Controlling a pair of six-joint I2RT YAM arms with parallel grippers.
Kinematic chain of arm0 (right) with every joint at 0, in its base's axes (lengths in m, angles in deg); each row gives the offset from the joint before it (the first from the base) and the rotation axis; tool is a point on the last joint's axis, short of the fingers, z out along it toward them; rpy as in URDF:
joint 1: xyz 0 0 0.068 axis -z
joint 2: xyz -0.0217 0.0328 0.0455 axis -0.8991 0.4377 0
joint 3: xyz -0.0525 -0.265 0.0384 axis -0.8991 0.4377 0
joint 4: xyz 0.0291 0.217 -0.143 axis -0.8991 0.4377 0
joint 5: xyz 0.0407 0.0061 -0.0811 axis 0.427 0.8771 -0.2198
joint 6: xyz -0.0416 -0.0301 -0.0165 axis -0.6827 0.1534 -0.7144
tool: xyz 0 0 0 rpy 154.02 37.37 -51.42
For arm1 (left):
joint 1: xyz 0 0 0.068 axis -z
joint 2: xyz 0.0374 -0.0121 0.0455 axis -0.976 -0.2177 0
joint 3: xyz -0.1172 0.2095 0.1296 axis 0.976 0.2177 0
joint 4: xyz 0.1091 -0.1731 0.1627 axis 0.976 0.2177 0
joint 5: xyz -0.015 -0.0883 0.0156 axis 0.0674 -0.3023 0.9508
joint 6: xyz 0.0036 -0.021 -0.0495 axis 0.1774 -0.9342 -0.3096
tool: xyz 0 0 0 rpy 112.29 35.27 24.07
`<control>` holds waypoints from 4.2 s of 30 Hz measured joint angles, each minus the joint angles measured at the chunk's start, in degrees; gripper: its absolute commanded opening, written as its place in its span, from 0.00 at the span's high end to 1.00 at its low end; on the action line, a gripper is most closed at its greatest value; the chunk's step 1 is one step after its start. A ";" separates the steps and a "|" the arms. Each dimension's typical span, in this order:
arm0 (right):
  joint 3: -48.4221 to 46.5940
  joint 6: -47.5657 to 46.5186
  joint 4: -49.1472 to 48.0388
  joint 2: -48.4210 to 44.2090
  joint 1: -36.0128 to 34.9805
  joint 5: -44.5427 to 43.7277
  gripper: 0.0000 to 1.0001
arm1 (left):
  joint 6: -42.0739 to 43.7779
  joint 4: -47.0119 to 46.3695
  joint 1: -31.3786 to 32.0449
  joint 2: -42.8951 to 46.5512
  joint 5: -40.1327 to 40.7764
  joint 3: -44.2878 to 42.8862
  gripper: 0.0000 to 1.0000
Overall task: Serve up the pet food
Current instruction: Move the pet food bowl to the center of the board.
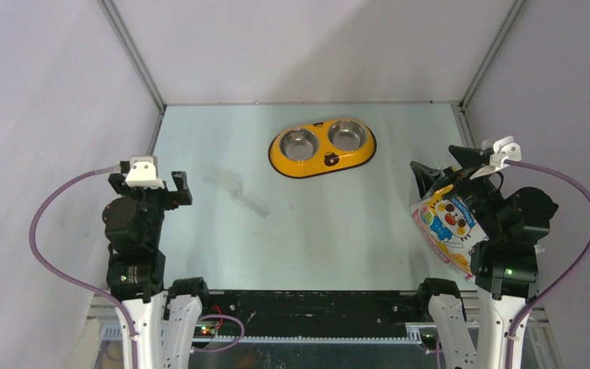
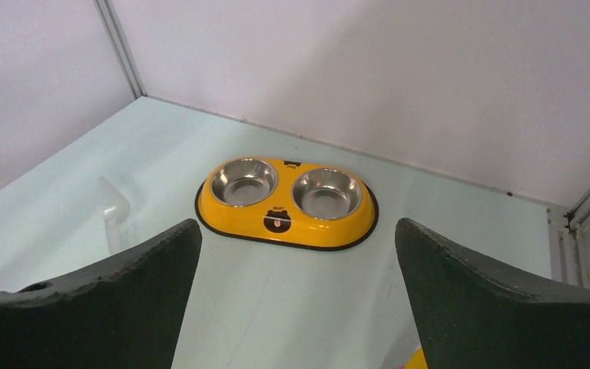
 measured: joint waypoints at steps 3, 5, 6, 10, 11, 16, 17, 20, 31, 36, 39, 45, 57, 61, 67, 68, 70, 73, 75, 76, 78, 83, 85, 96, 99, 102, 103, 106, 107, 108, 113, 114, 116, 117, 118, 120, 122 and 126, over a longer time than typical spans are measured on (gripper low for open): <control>0.00 -0.02 0.00 0.00 0.00 1.09 0.00 | 0.04 -0.07 0.00 0.15 -0.48 0.00 0.02; 0.00 -0.50 0.00 0.00 0.04 1.90 0.00 | 0.09 -0.07 0.00 0.24 -1.25 0.04 0.02; 0.02 -1.07 -0.02 0.00 0.09 2.49 0.00 | 0.13 -0.07 0.00 0.24 -1.64 0.09 0.02; 1.25 -4.22 -0.52 0.00 0.11 6.47 0.00 | 0.61 -0.07 0.00 0.22 -3.89 0.55 0.02; 1.73 -4.90 -0.46 0.07 0.11 7.54 0.00 | 0.76 -0.09 0.00 0.22 -4.59 0.70 0.02; 2.82 -7.54 -0.09 0.55 0.11 11.47 0.00 | 2.19 -0.81 0.00 0.15 -6.23 2.47 0.02; 3.04 -7.85 -0.20 0.55 0.11 12.04 0.00 | 2.36 -0.87 0.00 -0.04 -6.25 2.93 0.02; 3.61 -8.55 -0.57 0.57 0.11 12.83 0.00 | 3.13 -0.94 0.00 -1.92 -6.05 3.32 0.02; 7.45 -8.66 -2.97 1.42 0.31 15.08 0.00 | 3.80 -1.18 0.00 -12.70 -6.60 0.70 0.02; 8.11 -8.57 -4.39 1.53 0.72 15.82 0.00 | 3.67 -3.56 0.83 -17.92 -8.48 -0.98 0.02; 8.79 -8.39 -5.31 1.53 0.87 16.46 0.00 | 3.69 -4.66 4.26 -21.92 -6.86 -2.69 0.02; 9.90 -8.28 -6.25 1.75 1.27 17.49 0.00 | 4.81 -6.95 17.84 -32.13 -0.24 -7.04 0.02; 11.15 -8.44 -7.08 2.08 2.14 19.54 0.00 | 5.60 -5.14 28.02 -55.82 6.14 -23.76 0.02; 11.30 -8.70 -7.04 2.12 2.60 20.26 0.00 | 4.46 -3.19 29.20 -63.34 6.58 -30.38 0.02; 11.30 -8.94 -6.99 2.47 2.99 21.29 0.00 | 1.92 -0.83 30.51 -73.66 8.66 -39.85 0.02; 11.30 -9.05 -6.99 2.58 2.99 21.42 0.00 | 1.53 -0.31 30.86 -75.49 9.35 -41.38 0.02; 11.32 -9.31 -6.99 2.71 2.99 21.49 0.00 | 1.01 0.17 31.52 -78.68 10.71 -43.67 0.02; 11.37 -9.84 -6.95 2.75 2.99 21.64 0.00 | 0.15 1.97 32.65 -83.47 12.79 -47.15 0.02; 11.37 -10.03 -6.95 2.75 3.02 21.79 0.00 | -0.11 3.13 33.33 -86.29 14.03 -49.22 0.02; 11.37 -10.16 -6.93 2.75 3.08 21.86 0.00 | -0.24 3.69 33.70 -87.67 14.80 -50.21 0.02; 11.37 -10.19 -6.91 2.75 3.13 21.97 0.00 | -0.48 4.52 34.21 -89.74 15.78 -51.58 0.02; 11.37 -10.43 -6.78 2.78 3.17 22.38 0.00 | -0.48 6.47 35.15 -95.14 19.08 -56.11 0.01; 11.37 -10.62 -6.64 2.78 3.21 22.45 0.00 | -0.42 7.04 35.19 -97.53 20.33 -58.31 0.03; 11.37 -11.23 -6.51 2.78 3.26 22.47 0.00 | 1.99 9.90 35.28 -107.97 26.45 -66.45 0.09; 11.37 -11.30 -6.49 2.80 3.26 22.47 0.00 | 3.17 10.14 35.28 -109.53 28.41 -68.02 0.11; 11.37 -11.45 -6.47 2.84 3.26 22.47 0.00 | 4.24 10.25 35.23 -110.95 30.40 -69.96 0.13; 11.37 -11.47 -6.49 2.86 3.26 22.47 0.00 | 4.52 10.27 35.15 -111.36 30.93 -70.58 0.13; 11.37 -11.67 -6.47 2.99 3.26 22.47 0.00 | 4.74 11.13 34.77 -113.04 32.04 -73.75 0.14; 11.37 -11.69 -6.47 3.04 3.28 22.47 0.00 | 4.72 11.61 34.64 -113.70 32.24 -75.12 0.15; 11.37 -11.69 -6.45 3.06 3.28 22.47 0.00 | 4.70 11.78 34.49 -114.09 32.33 -76.02 0.15; 11.37 -11.69 -6.43 3.06 3.37 22.49 0.00 | 4.70 13.44 33.31 -115.62 32.44 -80.76 0.16; 11.37 -11.69 -6.40 3.06 3.37 22.47 0.00 | 4.72 13.60 33.07 -115.65 32.44 -81.09 0.16; 11.37 -11.69 -6.40 3.06 3.37 22.49 0.00 | 4.74 13.75 32.54 -115.65 32.41 -81.48 0.16; 11.37 -11.69 -6.40 3.06 3.37 22.47 0.00 | 4.74 13.75 32.30 -115.65 32.41 -81.48 0.16; 11.39 -11.69 -6.40 3.06 3.39 22.47 0.00 | 4.81 13.79 32.11 -115.65 32.41 -81.46 0.16; 11.37 -11.67 -6.38 3.06 3.43 22.49 0.00 | 5.05 14.12 31.87 -115.65 32.41 -81.46 0.15; 11.37 -11.67 -6.38 3.06 3.50 22.49 0.00 | 5.20 14.40 31.71 -115.65 32.39 -81.46 0.14; 11.39 -11.67 -6.38 3.06 3.65 22.56 0.00 | 5.27 15.87 31.69 -115.65 31.74 -81.46 0.11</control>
